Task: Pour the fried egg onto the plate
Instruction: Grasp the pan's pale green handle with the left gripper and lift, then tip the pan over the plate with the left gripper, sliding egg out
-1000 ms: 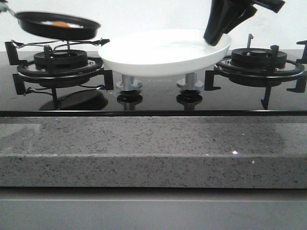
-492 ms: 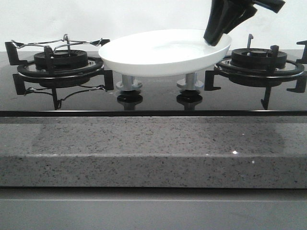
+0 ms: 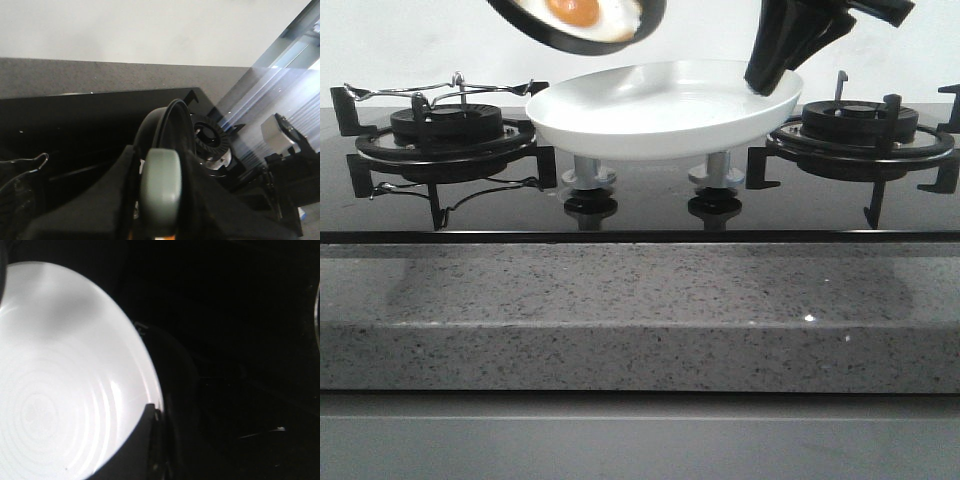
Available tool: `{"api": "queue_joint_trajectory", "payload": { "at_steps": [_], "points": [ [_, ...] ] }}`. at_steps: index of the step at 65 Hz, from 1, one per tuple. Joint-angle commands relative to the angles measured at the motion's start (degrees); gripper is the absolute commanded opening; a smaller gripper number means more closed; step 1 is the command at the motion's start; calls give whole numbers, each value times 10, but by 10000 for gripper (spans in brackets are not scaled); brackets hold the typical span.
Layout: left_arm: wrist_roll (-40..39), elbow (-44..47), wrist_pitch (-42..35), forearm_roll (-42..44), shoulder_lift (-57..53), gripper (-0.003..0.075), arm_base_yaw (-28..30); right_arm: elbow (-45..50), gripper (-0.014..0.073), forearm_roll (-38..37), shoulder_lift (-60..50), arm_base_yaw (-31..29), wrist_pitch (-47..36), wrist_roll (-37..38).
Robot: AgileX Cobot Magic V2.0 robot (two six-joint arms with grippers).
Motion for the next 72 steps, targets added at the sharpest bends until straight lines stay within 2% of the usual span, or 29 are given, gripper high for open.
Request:
{"api": "queue_joint_trajectory", "payload": {
  "at_steps": [1,13,33,56,72],
  "points": [
    [0,-18,-85,25,-45,-20,-44,-14,-58,20,-32,0,-21,-7],
    [0,-18,-153,146,-70,-20,-134,-14,-58,20,-32,0,-21,-7],
    [-27,-18,-162,267,-74,-20,-214,-14,-58,20,-32,0,-21,-7],
    [-144,-18,-184,463,-85,-20,-287,-14,-58,20,-32,0,-21,-7],
    [-258,-18,-185,629,-89,-20,-337,-14,-58,20,-32,0,-21,-7]
  ]
}}
